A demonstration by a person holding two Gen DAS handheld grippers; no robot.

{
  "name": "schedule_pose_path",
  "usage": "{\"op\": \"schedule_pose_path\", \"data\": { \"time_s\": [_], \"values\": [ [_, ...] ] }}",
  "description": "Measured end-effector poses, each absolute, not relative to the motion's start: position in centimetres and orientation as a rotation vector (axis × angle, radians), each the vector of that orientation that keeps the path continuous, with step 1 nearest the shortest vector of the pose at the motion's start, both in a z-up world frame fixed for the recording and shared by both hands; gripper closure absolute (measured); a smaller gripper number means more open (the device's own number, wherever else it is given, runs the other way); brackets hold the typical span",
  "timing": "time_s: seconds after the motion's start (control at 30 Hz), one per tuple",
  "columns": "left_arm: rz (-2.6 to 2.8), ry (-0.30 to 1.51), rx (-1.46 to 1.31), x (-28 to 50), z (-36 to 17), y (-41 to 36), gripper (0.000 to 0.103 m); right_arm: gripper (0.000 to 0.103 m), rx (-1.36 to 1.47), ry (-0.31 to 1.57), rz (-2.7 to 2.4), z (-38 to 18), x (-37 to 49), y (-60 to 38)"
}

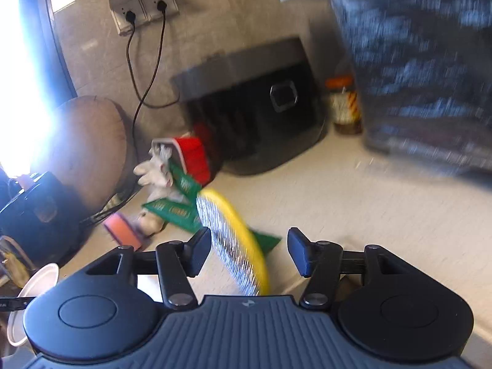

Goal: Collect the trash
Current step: 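Grasp the round yellow-rimmed sponge with the right gripper and lift it, then carry the sponge and bowl down into the green bin and open both grippers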

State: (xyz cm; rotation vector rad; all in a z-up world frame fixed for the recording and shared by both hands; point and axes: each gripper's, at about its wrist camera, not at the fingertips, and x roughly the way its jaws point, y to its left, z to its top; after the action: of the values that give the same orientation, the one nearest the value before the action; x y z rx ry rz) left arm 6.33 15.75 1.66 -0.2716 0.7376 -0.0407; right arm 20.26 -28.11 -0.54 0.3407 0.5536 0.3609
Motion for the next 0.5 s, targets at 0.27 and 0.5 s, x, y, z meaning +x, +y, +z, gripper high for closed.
{"op": "schedule_pose_path", "data": {
  "time_s": [0.27,0.5],
  "values": [
    [-0.056,0.719,-0.269,6.6,1.2,15.2,0.092,0.089,0.323,0.577,0.399,-1.9,20.0,-25.9],
    [-0.158,0.581,-0.227,4.8,3.7,11.3,0.091,0.089,0.345,0.477,0.449,0.6,13.6,-27.7]
  ]
}}
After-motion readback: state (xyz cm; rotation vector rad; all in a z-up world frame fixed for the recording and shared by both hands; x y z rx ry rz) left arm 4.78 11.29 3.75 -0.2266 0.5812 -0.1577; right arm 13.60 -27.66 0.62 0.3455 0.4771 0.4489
